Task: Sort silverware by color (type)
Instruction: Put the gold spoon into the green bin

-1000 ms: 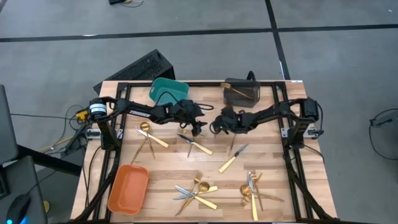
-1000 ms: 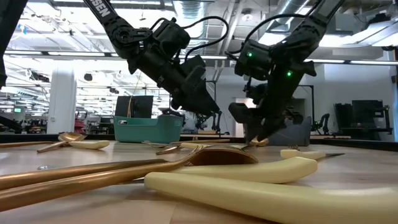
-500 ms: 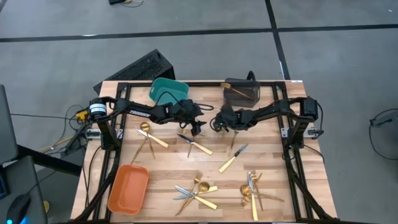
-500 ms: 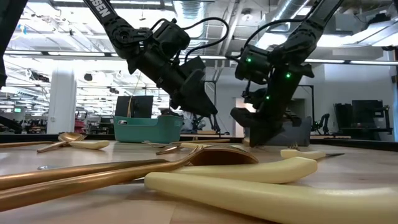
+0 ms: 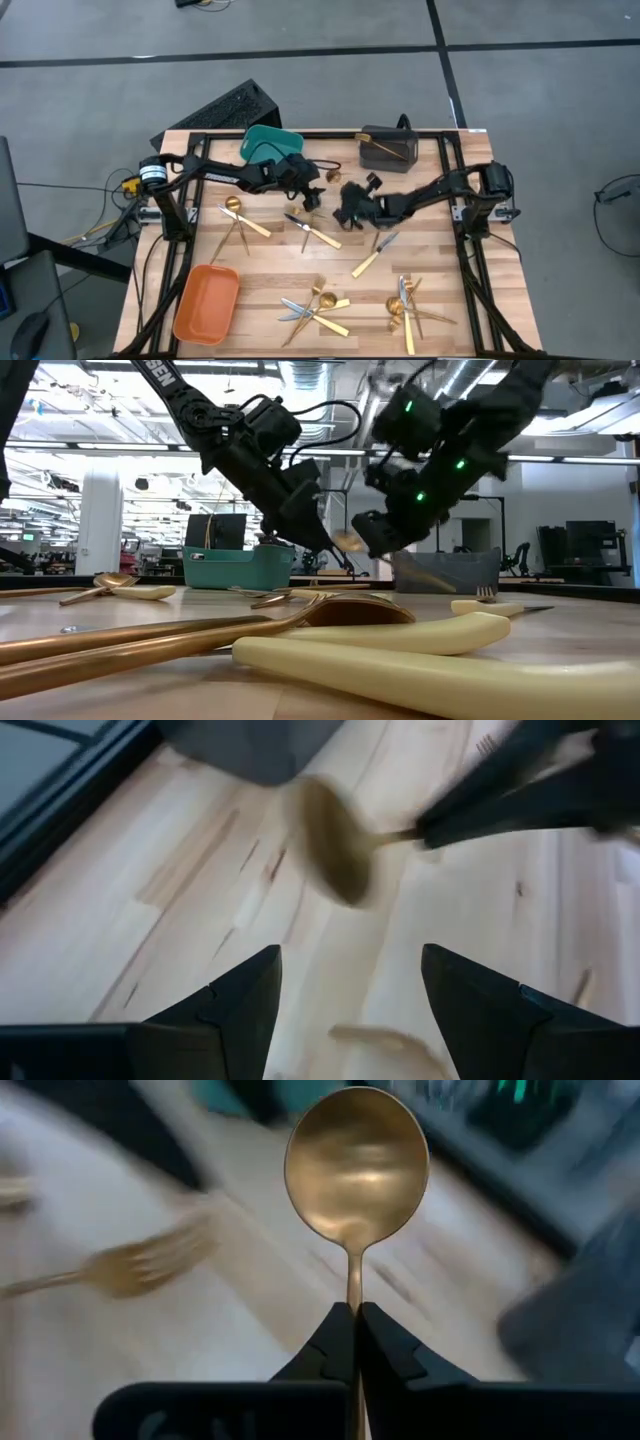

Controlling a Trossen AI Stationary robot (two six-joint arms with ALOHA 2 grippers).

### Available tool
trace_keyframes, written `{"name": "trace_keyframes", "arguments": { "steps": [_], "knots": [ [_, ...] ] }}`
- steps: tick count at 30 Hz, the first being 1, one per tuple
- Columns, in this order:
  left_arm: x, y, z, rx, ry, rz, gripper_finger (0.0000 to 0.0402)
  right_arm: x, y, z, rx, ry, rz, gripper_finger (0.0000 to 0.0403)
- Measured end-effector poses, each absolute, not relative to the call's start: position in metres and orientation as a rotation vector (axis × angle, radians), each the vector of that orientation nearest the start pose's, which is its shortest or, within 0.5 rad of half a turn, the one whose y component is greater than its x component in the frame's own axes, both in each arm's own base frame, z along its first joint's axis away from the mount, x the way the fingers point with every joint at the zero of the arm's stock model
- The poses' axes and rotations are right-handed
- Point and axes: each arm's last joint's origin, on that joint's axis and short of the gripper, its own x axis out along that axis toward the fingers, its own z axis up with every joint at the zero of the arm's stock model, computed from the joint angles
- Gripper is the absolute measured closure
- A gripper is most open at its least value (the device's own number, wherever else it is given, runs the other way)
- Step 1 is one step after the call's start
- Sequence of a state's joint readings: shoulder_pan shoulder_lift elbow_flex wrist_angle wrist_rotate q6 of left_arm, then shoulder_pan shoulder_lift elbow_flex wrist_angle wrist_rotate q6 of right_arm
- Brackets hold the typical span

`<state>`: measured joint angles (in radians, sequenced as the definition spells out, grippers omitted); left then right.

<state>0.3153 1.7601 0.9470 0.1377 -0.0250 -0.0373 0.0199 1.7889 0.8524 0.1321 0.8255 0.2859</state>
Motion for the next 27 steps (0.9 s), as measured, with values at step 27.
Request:
{"name": "trace_keyframes", "arguments": {
  "steps": [27],
  "knots": [
    [0.35, 0.11, 0.195, -0.063, 0.398, 0.198, 0.0328, 0.329, 0.025, 0.143, -0.477, 0.649, -0.896, 0.0379]
  ]
}}
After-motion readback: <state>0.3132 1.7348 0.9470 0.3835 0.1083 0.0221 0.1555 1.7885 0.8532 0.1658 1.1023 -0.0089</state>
